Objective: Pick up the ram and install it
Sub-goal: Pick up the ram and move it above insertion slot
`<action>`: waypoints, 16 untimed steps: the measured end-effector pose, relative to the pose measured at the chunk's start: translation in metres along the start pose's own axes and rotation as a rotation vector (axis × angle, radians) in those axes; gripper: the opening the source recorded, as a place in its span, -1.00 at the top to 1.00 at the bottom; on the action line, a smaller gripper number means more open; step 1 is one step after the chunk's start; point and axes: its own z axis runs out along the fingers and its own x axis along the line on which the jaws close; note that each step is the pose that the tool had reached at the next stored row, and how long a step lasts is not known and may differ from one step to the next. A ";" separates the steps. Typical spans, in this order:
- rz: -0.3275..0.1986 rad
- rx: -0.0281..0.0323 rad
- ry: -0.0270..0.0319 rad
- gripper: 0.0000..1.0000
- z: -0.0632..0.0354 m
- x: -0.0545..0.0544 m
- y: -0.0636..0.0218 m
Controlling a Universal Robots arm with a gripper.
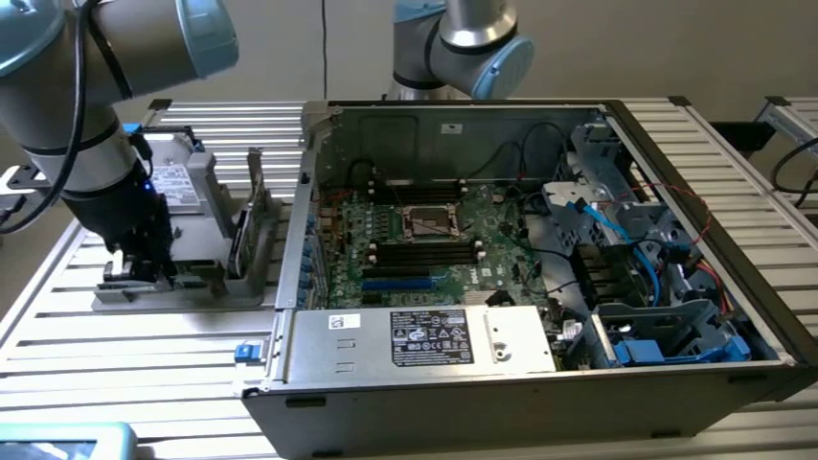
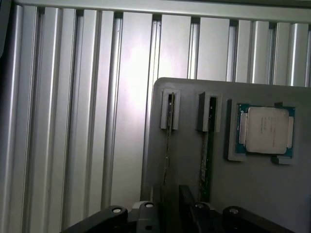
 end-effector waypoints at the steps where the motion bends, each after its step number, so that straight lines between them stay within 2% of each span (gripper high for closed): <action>1: 0.000 0.0001 -0.0001 0.45 -0.0008 0.000 0.0001; 4: -0.001 0.0002 -0.0004 0.76 -0.0121 0.000 0.0005; 11: -0.001 0.0003 -0.0002 0.76 -0.0439 0.002 0.0011; 16: -0.001 -0.0018 -0.0002 0.76 -0.0666 0.007 0.0010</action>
